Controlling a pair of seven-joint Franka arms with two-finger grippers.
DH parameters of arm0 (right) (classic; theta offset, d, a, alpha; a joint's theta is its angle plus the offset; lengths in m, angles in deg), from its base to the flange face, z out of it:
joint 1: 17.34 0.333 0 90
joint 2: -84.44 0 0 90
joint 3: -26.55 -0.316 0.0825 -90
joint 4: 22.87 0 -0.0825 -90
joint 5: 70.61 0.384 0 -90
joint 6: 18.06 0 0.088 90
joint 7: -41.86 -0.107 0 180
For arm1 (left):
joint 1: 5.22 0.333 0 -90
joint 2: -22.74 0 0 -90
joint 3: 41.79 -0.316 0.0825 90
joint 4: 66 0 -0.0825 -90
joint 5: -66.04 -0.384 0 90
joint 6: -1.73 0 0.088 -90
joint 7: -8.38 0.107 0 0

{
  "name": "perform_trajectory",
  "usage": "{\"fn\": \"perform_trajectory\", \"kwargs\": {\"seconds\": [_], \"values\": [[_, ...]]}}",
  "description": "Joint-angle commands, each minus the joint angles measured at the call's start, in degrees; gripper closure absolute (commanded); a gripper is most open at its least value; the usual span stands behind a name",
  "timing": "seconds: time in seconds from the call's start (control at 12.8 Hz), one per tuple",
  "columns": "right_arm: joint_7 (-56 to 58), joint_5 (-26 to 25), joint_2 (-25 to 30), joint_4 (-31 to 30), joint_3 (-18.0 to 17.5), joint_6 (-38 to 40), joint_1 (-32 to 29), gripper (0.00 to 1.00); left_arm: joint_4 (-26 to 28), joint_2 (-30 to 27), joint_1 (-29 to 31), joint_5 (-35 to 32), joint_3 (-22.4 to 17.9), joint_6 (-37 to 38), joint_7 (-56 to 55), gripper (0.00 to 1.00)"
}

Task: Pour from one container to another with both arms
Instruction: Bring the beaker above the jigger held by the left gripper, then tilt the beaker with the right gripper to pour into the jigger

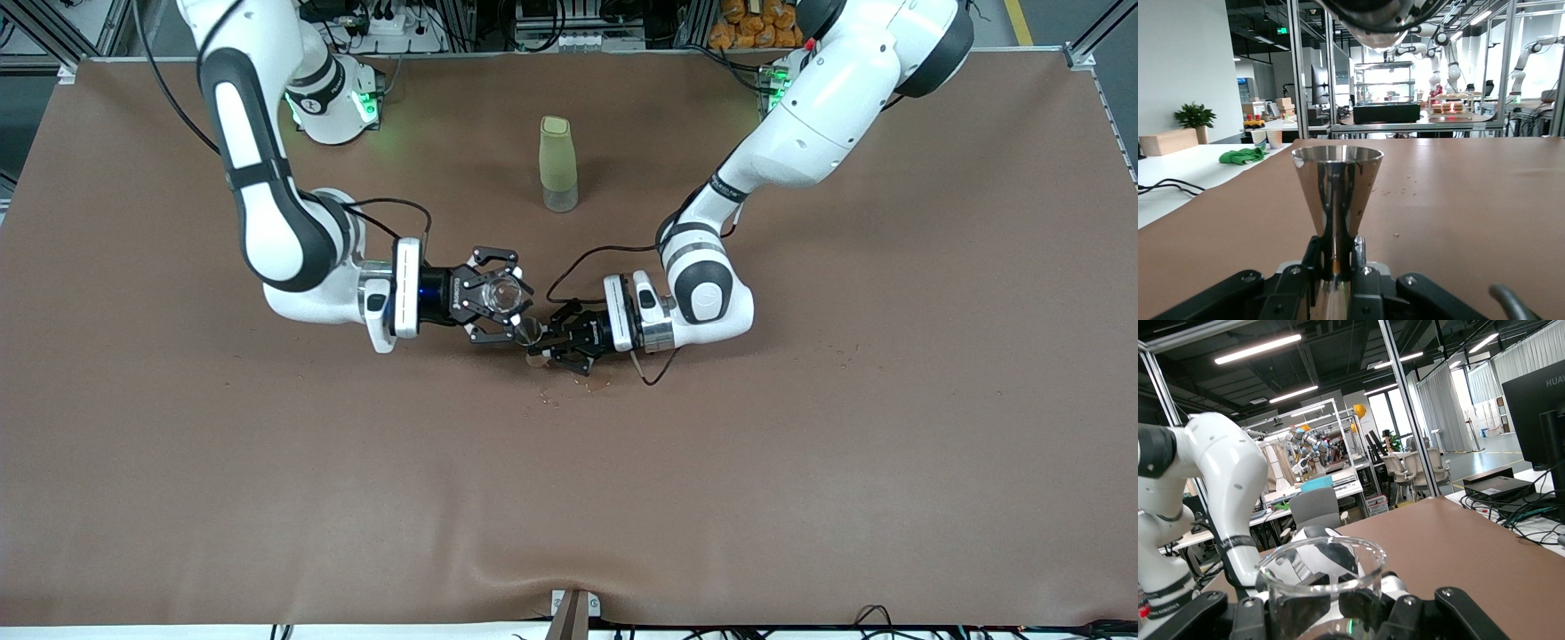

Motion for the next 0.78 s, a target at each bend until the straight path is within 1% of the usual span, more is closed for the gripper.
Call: {"fn": "perform_trajectory", "kwargs": {"seconds": [0.0, 0.23, 0.39, 0.7], "values": [[3.7, 2.2, -3.1, 1.7, 1.0, 0.4, 0.9, 1.0, -1.4, 0.9, 0.1, 2.2, -0.1, -0.6, 2.2, 1.0], [6.2, 2.9, -4.9, 1.7, 0.9, 0.6, 0.8, 1.0, -2.1, 1.0, 0.4, 3.0, -0.1, -0.6, 1.9, 1.0], [7.2, 3.3, -5.7, 1.5, 0.7, 0.8, 0.9, 1.0, -2.9, 1.1, -0.1, 4.8, -0.1, -0.6, 1.7, 1.0], [6.7, 3.5, -5.5, 0.8, 0.5, 1.3, 1.7, 1.0, -3.7, 1.4, -0.3, 5.3, -0.1, -0.6, 1.9, 1.0]]}}
